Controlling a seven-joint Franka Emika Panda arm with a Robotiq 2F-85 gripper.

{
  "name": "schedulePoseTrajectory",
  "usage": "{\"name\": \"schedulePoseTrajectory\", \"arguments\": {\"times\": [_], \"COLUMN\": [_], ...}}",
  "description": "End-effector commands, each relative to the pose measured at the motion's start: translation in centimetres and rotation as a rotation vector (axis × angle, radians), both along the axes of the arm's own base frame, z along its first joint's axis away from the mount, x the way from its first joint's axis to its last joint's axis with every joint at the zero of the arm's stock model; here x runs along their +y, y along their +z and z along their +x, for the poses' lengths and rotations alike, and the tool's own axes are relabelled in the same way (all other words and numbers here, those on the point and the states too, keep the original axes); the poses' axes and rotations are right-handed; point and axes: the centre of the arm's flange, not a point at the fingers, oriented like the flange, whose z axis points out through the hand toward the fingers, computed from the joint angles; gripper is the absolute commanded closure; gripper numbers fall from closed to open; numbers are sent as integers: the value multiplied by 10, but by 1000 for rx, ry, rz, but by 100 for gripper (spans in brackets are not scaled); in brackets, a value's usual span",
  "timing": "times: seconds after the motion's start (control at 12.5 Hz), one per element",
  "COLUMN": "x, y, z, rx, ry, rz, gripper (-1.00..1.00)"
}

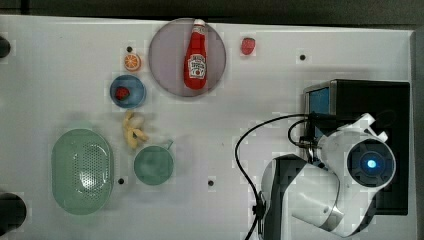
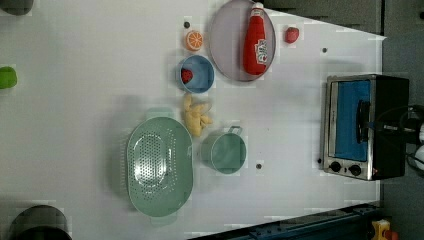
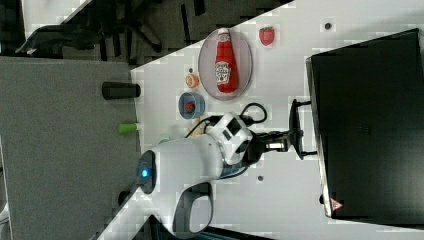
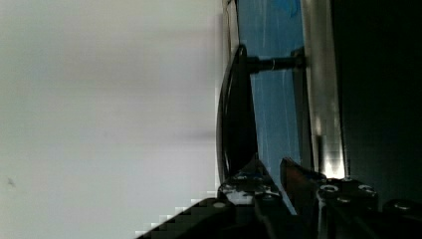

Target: Flap open oven.

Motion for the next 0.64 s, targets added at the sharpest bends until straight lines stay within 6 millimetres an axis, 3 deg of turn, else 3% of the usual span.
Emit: {"name": "schedulePoseTrajectory", "arguments": {"times": [0.08, 0.64], "x": [-10, 25], "y": [-10, -21], "z": [-2, 10], "rx": [-16, 15], "ry": [45, 89], "rz": [-25, -46], "gripper": [65, 65]}}
